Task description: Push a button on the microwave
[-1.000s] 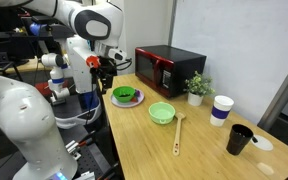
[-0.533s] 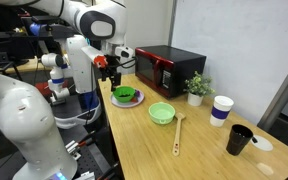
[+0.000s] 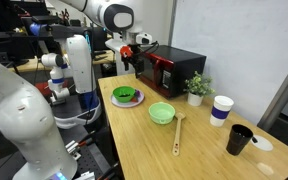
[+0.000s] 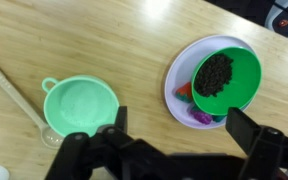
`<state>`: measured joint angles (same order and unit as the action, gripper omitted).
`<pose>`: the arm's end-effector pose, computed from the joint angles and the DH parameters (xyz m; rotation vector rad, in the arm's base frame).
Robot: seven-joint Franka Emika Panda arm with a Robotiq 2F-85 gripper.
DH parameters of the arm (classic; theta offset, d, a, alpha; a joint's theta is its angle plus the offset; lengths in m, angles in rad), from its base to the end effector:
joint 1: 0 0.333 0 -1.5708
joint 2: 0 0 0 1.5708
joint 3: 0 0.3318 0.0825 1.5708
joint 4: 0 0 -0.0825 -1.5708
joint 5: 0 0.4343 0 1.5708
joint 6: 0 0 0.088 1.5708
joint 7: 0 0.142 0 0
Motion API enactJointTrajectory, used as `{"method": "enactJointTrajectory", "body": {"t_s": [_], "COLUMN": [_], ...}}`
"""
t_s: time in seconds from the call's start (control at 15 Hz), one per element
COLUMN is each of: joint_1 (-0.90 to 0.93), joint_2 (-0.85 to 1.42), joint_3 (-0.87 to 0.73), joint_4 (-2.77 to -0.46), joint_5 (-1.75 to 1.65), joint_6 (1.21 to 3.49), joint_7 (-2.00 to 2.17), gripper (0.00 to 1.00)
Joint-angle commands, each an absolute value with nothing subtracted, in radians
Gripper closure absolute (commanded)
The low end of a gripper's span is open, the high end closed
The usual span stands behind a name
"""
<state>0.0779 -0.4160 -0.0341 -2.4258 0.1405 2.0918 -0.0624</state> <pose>0.4683 0.0317 0.4264 -3.0006 -0.0653 -0.1237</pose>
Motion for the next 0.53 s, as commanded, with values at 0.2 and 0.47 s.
{"method": "enactJointTrajectory", "body": {"t_s": [0.2, 0.47], "joint_1": [0.028, 0.021], "joint_2": [-0.093, 0.018], "joint_3": [-0.027, -0.021], "joint_4": [-2.202, -2.175], "joint_5": [0.045, 0.017], "joint_6": [2.251, 2.305], "joint_7": [-0.044, -0.026], "gripper": [0.00, 0.00]}}
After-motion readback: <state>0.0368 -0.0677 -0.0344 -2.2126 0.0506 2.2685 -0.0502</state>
